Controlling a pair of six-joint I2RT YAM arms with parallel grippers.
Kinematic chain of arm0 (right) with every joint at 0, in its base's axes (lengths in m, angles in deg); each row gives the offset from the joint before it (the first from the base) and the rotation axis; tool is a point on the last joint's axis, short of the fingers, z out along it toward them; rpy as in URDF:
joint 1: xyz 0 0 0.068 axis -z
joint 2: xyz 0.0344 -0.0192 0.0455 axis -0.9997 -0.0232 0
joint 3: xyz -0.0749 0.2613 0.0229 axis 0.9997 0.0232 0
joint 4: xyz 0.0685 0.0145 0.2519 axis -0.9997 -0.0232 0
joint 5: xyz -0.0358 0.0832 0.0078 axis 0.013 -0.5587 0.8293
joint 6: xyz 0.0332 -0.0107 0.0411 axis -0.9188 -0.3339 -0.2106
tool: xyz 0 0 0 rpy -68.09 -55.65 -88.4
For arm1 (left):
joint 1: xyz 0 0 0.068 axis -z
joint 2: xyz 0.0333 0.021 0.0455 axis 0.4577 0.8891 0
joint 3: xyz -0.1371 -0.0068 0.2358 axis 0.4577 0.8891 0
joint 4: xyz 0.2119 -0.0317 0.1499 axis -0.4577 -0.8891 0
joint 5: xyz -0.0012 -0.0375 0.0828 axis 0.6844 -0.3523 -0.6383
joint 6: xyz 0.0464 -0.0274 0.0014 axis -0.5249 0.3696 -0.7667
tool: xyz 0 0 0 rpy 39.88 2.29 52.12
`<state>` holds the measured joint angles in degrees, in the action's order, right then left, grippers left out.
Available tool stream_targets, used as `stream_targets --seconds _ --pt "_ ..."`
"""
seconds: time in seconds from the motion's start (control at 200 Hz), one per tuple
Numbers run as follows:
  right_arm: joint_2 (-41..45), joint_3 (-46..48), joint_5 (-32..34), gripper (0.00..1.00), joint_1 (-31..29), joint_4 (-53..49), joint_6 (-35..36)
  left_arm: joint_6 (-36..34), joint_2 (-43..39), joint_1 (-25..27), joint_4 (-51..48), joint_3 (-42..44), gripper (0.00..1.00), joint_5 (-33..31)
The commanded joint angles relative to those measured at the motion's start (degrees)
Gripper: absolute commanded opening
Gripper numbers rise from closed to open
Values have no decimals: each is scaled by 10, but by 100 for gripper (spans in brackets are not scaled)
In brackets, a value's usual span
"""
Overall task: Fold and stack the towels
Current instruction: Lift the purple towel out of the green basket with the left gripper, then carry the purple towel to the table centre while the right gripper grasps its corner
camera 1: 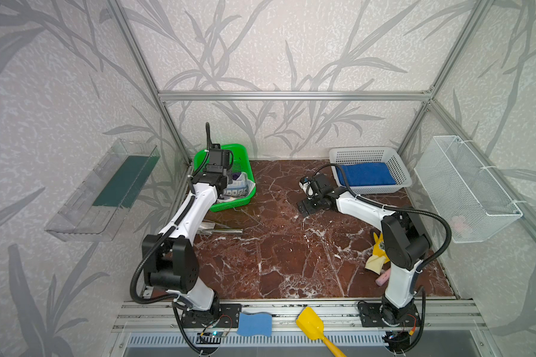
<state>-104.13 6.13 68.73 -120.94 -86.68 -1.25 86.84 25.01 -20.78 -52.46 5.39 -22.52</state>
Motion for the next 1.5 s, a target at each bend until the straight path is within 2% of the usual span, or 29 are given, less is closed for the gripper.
stream_targets --seconds 0.0,0.09,0.195,0.28,0.495,0.695,0.785,0.94,1.195,1.255,1.319,1.409,1.494 --pt "-5 -13 -6 99 -3 -12 -1 -1 -69 9 56 -2 0 134" --pt "-1 -9 -6 99 -4 -10 -3 9 -101 24 71 -1 0 194" --pt "10 1 -7 99 -4 -3 -6 2 -120 56 61 -17 0 226" --pt "21 16 -6 99 -3 11 -11 -9 -130 97 51 -32 0 234" --pt "47 42 20 99 -3 20 -26 -3 -117 205 51 -64 0 305" --pt "91 76 85 99 -2 12 -24 -4 -73 281 16 -74 0 299" --pt "109 90 121 99 0 4 -11 8 -55 289 -13 -75 0 287" --pt "155 115 182 99 4 -4 10 22 -27 287 -68 -67 0 231" --pt "196 135 238 99 5 -10 48 54 -14 264 -85 -21 0 211" --pt "205 139 231 99 6 -10 52 61 -11 255 -86 -14 0 219" --pt "219 144 194 99 5 -10 57 65 -9 249 -86 -9 0 229" --pt "244 158 94 99 5 2 57 66 -5 245 -86 -6 0 237" --pt "268 178 -25 93 4 29 52 66 -2 246 -85 -6 0 242"
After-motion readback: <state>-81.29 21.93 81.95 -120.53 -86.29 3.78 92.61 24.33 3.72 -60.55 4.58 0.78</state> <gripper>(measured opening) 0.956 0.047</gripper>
